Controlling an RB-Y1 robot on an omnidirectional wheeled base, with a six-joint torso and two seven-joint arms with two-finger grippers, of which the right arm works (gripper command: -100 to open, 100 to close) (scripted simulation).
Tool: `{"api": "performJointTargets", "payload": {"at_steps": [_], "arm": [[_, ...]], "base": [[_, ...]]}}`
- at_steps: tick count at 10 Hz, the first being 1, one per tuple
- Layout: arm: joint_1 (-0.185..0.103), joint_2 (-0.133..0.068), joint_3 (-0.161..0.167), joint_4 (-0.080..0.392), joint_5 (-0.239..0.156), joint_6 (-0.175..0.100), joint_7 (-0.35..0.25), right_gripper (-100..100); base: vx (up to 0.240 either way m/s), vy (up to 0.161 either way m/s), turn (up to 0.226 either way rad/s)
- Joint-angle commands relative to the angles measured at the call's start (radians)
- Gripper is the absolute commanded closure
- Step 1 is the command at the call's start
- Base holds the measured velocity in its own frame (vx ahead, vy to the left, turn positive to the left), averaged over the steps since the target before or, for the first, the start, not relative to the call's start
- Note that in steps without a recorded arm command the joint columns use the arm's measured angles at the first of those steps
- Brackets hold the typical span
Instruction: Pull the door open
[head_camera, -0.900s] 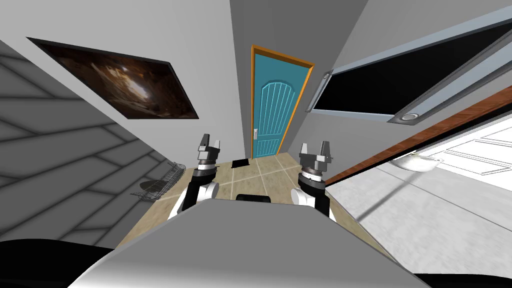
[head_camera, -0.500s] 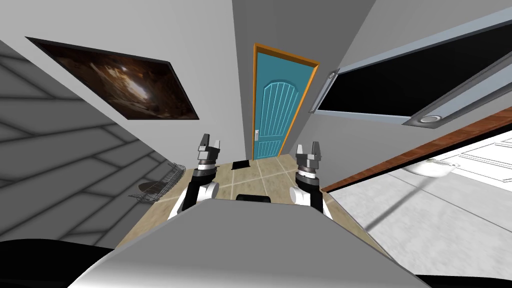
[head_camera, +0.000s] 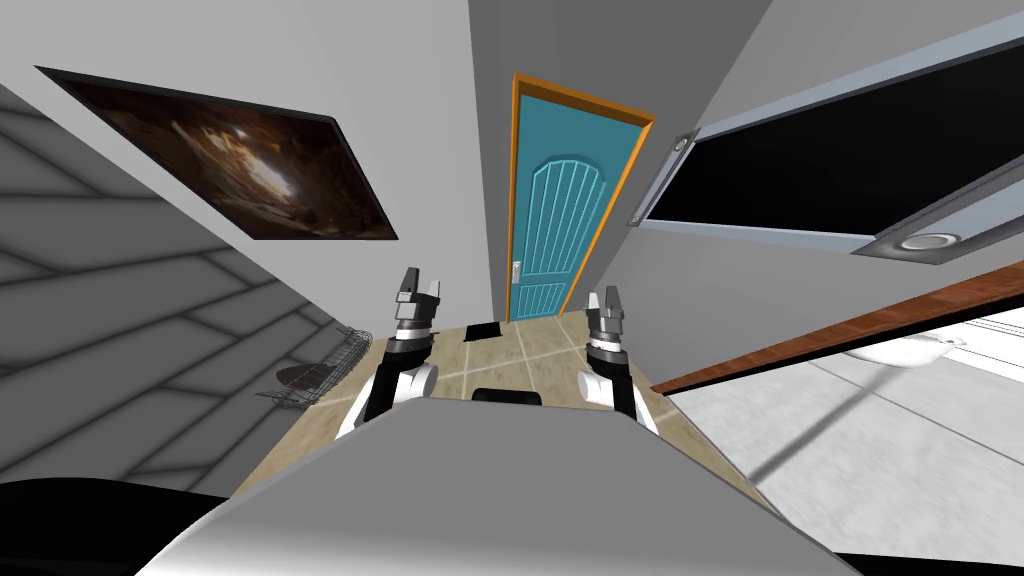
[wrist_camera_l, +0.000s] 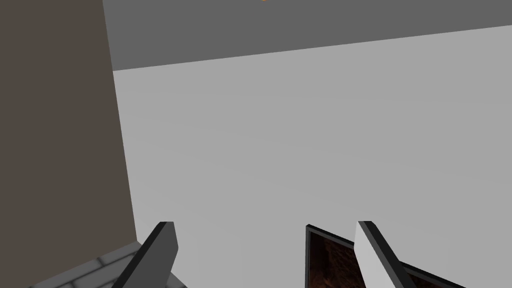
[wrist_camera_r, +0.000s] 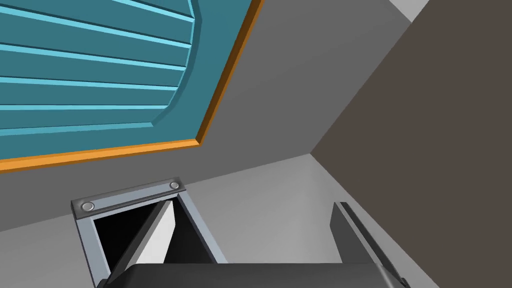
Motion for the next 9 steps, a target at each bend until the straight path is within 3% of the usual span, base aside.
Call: {"api": "performJointTargets", "payload": {"at_steps": [1, 9], "arm": [[-0.029, -0.003, -0.006, 0.047, 0.022, 0.007, 0.039, -100], [-0.158, -0.027, -0.053, 0.274, 0.139, 0.041, 0.231, -100]], "base": [[0.099, 0.015, 0.041], [0.100, 0.026, 0.055]]}}
